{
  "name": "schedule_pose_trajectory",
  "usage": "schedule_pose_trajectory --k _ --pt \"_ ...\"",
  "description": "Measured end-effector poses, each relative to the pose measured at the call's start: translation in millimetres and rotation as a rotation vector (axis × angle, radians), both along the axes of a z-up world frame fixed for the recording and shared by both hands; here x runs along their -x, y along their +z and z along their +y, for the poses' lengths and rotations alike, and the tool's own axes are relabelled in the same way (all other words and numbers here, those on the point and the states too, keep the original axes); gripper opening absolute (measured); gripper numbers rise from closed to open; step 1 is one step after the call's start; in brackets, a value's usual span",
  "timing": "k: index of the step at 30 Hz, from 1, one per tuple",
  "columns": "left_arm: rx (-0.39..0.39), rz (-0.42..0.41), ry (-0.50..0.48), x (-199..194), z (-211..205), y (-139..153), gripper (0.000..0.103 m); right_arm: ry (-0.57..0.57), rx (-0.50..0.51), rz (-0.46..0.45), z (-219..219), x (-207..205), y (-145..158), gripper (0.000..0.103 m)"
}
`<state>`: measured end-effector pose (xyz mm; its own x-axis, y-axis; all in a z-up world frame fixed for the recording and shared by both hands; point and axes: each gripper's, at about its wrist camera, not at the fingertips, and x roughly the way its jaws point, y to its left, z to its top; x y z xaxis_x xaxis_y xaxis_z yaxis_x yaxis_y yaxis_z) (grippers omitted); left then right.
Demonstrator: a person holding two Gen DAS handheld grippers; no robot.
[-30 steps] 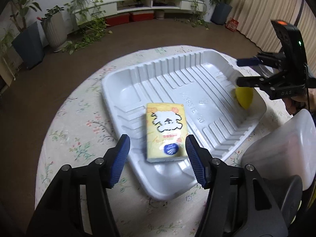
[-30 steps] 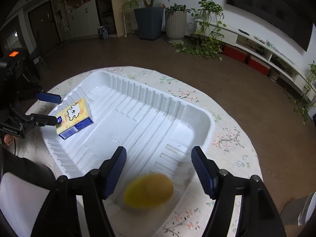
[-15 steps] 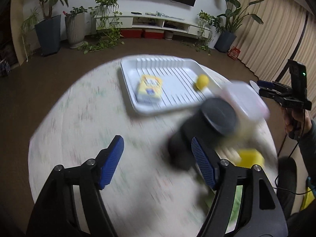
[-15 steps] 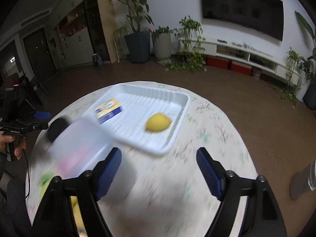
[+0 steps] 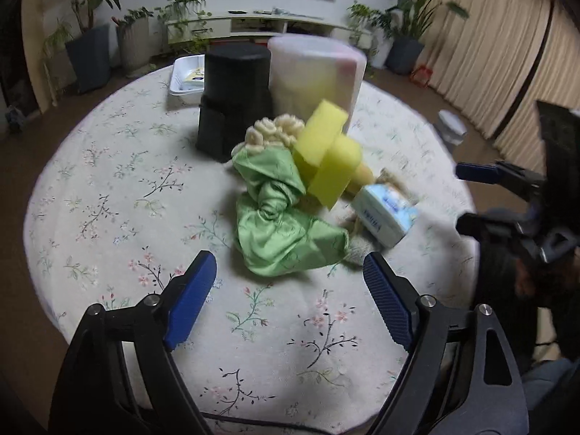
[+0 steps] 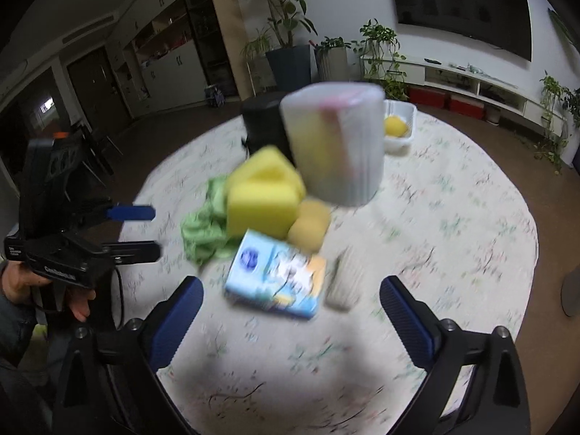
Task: Organize soft objects
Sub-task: 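Grasp the green cloth with left gripper while right grasps the blue bear pack, then place green cloth in white tray with left gripper while right places blue pack there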
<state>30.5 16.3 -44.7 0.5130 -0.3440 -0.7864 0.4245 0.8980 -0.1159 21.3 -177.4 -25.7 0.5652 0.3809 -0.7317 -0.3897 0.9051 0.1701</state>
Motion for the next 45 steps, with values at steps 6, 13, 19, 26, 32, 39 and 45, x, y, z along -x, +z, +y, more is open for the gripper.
schedule_pose_trajectory --k 6,13,19,26,32,39,45 --pt "-0.078 -0.072 0.022 0 -20 -9 0.083 -0.062 -0.003 0.018 13 9 -15 0.1" --pt "-0.059 -0.058 0.063 -23 -16 -12 0.083 -0.134 -0.095 0.116 20 -5 -32 0.096" --pt "-0.078 -0.033 0.08 -37 -13 -21 0.083 -0.166 -0.113 0.181 20 -16 -44 0.096" --pt "-0.083 0.006 0.084 -50 -13 -35 0.083 -0.166 -0.103 0.188 30 -28 -49 0.097" --pt "-0.05 0.011 0.111 -54 -4 -39 0.076 -0.159 -0.106 0.215 32 -30 -53 0.077" --pt "-0.044 0.003 0.077 -49 -9 -38 0.037 -0.153 -0.114 0.197 32 -24 -47 0.076" --pt "-0.005 0.0 0.095 -43 0 -30 0.029 -0.138 -0.121 0.177 31 -18 -37 0.076"
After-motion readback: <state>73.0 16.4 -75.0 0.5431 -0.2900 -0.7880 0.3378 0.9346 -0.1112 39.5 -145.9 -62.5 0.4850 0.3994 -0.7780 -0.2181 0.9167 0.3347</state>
